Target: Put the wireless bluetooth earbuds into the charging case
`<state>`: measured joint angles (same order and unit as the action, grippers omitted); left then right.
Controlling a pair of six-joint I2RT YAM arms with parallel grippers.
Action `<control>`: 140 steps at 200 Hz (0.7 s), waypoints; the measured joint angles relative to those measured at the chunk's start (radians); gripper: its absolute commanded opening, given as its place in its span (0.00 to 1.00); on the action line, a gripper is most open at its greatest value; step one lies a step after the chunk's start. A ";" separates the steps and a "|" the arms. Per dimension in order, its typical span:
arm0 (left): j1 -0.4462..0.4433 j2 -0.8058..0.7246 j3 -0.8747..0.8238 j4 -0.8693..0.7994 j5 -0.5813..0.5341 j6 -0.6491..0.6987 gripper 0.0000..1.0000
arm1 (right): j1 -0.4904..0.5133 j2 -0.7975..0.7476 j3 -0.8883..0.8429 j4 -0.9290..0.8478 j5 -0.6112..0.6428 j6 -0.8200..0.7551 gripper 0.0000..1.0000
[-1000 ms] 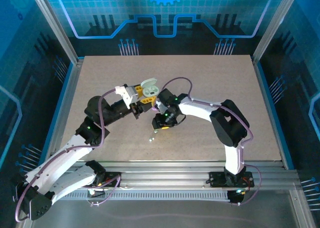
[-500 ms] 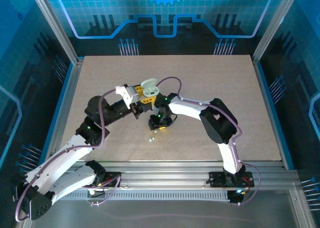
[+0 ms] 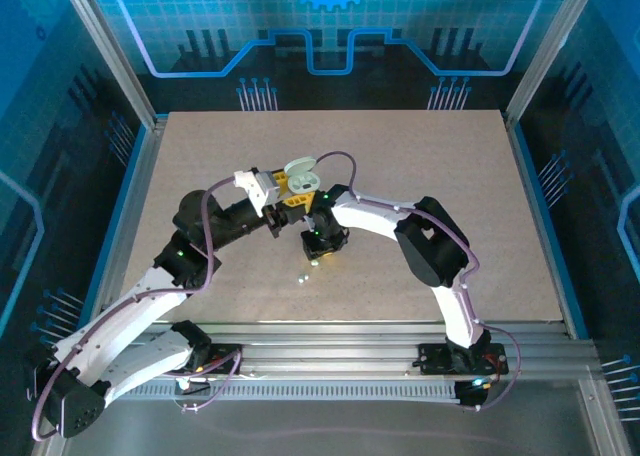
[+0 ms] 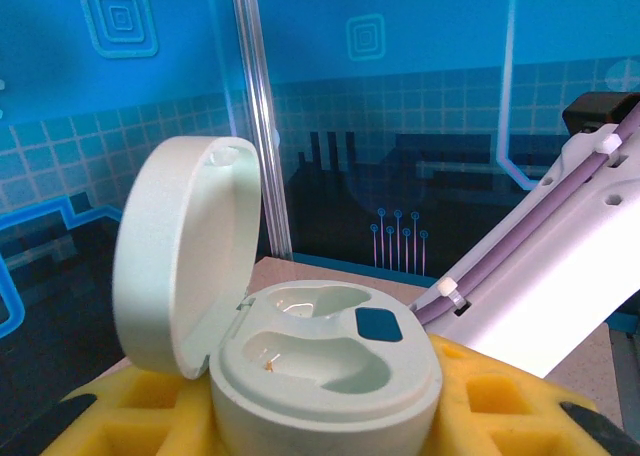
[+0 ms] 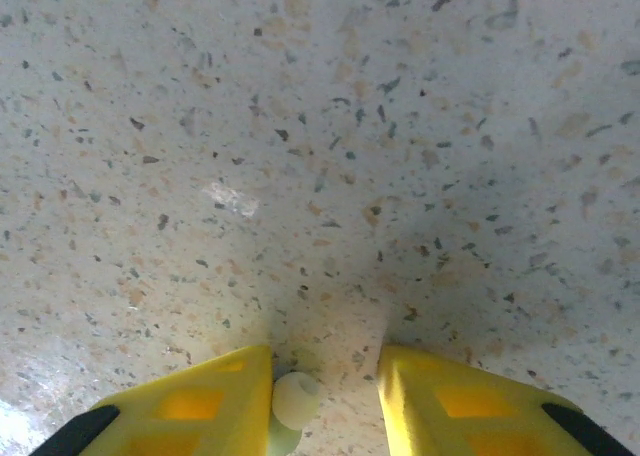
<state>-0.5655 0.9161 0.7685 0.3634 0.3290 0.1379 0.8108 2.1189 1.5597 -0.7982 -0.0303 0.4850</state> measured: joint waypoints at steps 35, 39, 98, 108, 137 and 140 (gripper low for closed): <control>0.000 0.000 0.000 0.000 0.000 0.000 0.35 | 0.000 -0.011 -0.008 -0.020 0.019 0.001 0.35; 0.000 0.000 0.000 0.000 0.000 0.000 0.35 | 0.000 -0.014 -0.010 -0.025 0.020 0.001 0.35; 0.000 -0.001 0.000 0.000 0.000 -0.001 0.35 | -0.002 -0.064 -0.070 -0.051 0.027 0.002 0.35; 0.000 -0.001 0.000 0.000 0.000 -0.001 0.35 | -0.002 -0.069 -0.081 -0.052 0.027 0.002 0.35; 0.000 -0.001 0.000 0.000 0.000 -0.001 0.35 | -0.003 -0.079 -0.106 -0.055 0.021 0.005 0.36; 0.000 -0.001 0.000 0.000 0.000 -0.001 0.35 | -0.003 -0.081 -0.108 -0.055 0.020 0.006 0.36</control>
<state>-0.5659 0.9154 0.7685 0.3637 0.3294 0.1371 0.8078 2.0377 1.4513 -0.8532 -0.0105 0.4908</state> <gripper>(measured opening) 0.383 0.357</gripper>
